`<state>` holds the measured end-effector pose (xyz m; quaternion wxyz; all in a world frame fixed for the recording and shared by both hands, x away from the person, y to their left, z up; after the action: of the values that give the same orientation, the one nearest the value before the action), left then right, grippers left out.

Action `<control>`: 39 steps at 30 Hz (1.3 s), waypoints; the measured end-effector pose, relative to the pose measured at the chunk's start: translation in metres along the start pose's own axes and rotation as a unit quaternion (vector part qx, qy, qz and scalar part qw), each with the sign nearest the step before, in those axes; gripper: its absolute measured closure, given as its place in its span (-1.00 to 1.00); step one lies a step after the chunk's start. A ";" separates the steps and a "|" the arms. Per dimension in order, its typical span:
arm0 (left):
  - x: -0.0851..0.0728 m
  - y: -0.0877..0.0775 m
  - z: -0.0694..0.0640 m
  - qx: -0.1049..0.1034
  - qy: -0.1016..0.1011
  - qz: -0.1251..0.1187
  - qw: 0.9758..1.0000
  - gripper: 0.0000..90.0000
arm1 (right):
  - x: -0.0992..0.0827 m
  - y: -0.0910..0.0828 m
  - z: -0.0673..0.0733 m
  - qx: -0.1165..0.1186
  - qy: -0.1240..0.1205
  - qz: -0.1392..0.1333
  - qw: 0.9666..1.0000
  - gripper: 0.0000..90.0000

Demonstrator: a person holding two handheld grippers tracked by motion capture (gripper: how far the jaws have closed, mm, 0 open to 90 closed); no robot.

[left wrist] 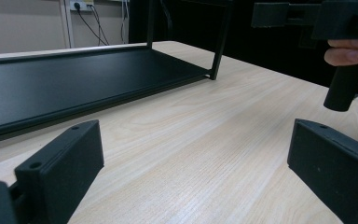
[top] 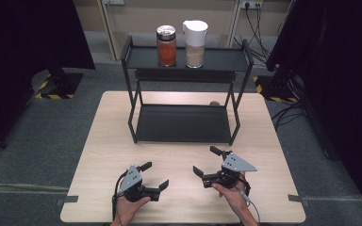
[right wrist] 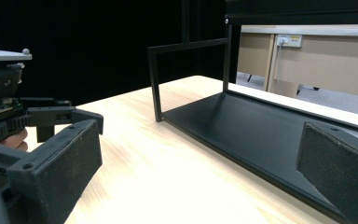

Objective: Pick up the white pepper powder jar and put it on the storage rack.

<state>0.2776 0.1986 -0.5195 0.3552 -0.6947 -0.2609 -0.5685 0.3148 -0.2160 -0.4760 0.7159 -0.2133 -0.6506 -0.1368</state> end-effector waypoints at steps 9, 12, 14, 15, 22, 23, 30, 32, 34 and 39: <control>0.000 0.000 0.000 0.001 0.000 -0.001 1.000 -0.94 | -0.008 0.000 0.003 0.002 -0.001 0.005 1.000 -0.99; 0.000 0.000 0.001 0.001 -0.001 -0.001 1.000 -0.94 | -0.009 0.000 0.003 0.002 -0.001 0.006 1.000 -0.99; 0.000 0.000 0.000 0.001 0.000 -0.001 1.000 -0.94 | -0.010 -0.001 0.003 0.001 0.000 0.007 1.000 -0.99; 0.000 0.000 0.000 0.001 0.000 -0.001 1.000 -0.94 | -0.010 -0.001 0.003 0.001 0.000 0.007 1.000 -0.99; 0.000 -0.001 0.001 0.001 -0.002 -0.002 1.000 -0.94 | -0.013 -0.001 0.001 0.000 0.007 0.007 1.000 -0.99; 0.000 -0.001 0.001 0.001 -0.001 -0.002 1.000 -0.94 | -0.013 -0.001 0.001 0.001 0.009 0.008 1.000 -0.99; 0.000 -0.001 0.001 0.002 -0.001 -0.002 1.000 -0.94 | -0.015 -0.001 0.000 0.001 0.010 0.007 1.000 -0.99; 0.000 -0.001 0.001 0.002 0.000 -0.002 1.000 -0.94 | -0.015 -0.002 0.000 0.001 0.014 0.005 1.000 -0.99; 0.000 -0.001 0.001 0.002 0.000 -0.002 1.000 -0.93 | -0.016 -0.002 0.000 0.001 0.015 0.005 1.000 -0.99; 0.000 -0.001 0.001 0.002 0.000 -0.002 1.000 -0.93 | -0.017 -0.002 0.000 0.002 0.016 0.006 1.000 -0.99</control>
<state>0.2772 0.1997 -0.5191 0.3555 -0.6933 -0.2639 -0.5686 0.3125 -0.2189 -0.4922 0.7274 -0.2136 -0.6379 -0.1351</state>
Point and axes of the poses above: each handheld gripper's, and its own axes: y roughly forward along the jaws, x roughly out of its top, z roughly to its left, the point moved 8 cm from there along y, roughly forward along the jaws, and after that the axes turned 9 degrees about x, right-handed, at the moved point
